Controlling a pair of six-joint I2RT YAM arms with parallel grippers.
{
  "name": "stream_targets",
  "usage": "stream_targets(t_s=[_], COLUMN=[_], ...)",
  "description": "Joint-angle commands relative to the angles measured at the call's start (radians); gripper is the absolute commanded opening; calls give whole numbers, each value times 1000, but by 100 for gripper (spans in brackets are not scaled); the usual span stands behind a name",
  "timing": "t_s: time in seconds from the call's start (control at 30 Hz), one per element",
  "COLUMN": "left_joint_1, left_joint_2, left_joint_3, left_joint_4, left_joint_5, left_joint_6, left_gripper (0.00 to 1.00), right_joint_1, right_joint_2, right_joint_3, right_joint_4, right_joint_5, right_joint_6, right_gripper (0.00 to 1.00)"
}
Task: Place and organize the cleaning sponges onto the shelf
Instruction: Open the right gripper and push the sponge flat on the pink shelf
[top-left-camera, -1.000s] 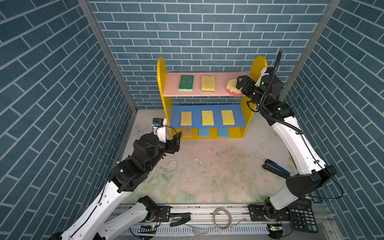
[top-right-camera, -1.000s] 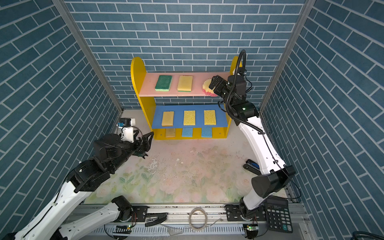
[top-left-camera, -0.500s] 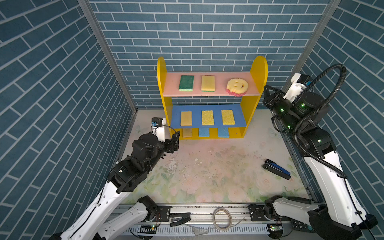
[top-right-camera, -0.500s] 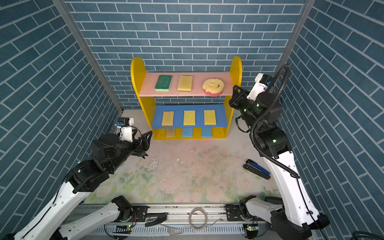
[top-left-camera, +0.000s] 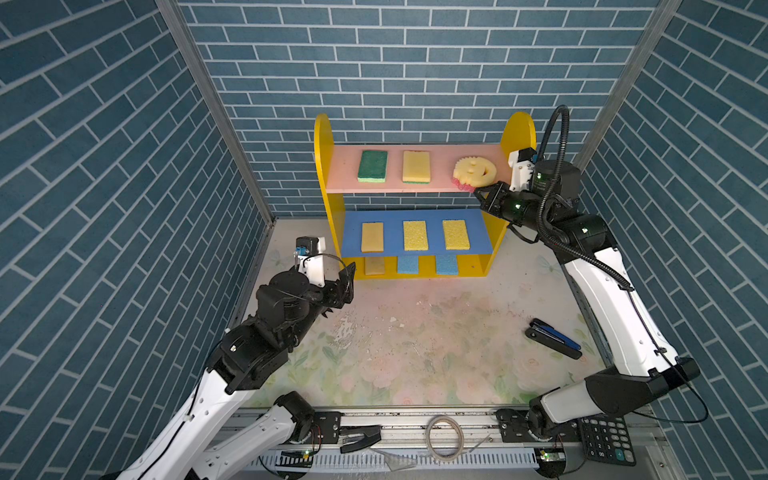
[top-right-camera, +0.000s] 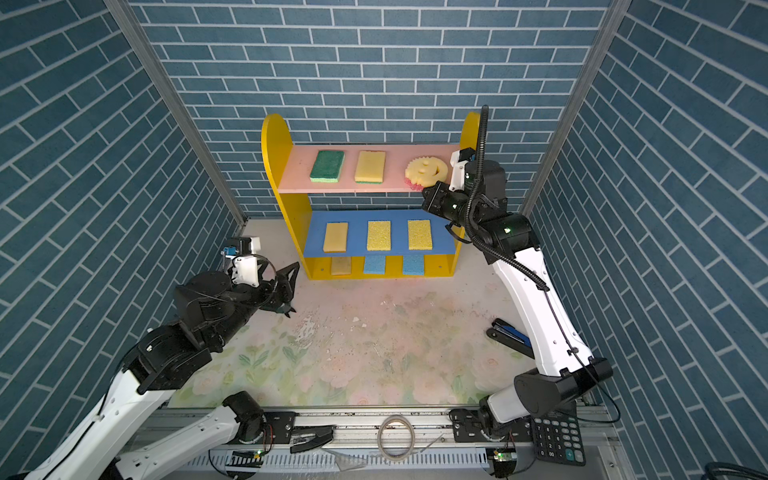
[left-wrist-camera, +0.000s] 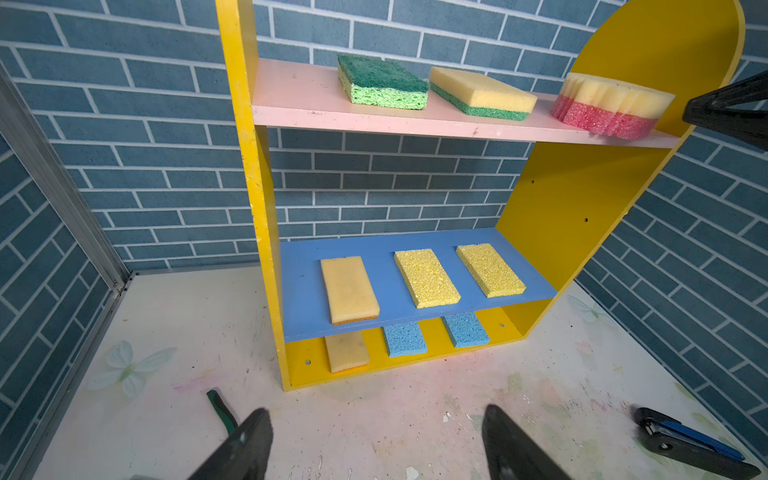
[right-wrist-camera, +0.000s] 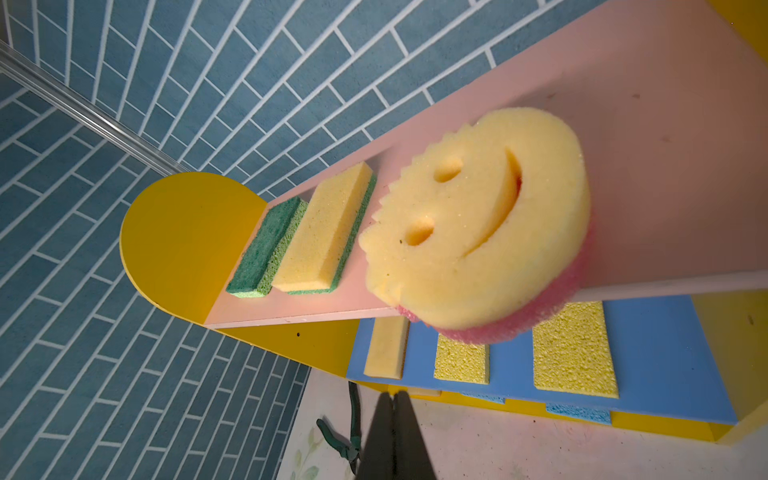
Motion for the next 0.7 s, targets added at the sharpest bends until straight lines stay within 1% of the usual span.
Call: stream_targets(t_s=[0.0, 0.17, 0.4, 0.67], left_joint_1=[5, 5, 5, 6], left_joint_2=[-10, 0, 6, 25], left_joint_3=[7, 5, 0, 3], left_joint_4=[-22, -16, -8, 2], left_joint_5=[-24, -17, -22, -15], left_joint_6=[17, 24, 32, 36], left_gripper=[81, 81, 82, 82], right_joint_1=[-23, -55, -77, -99], right_joint_2=[-20, 11, 32, 36], right_joint_3=[-25, -34, -31, -64], right_joint_4=[46, 87, 101, 118], right_joint_5=[-65, -117, -129, -138], right_joint_6=[49, 95, 115, 131], right_gripper=[0, 0, 0, 0])
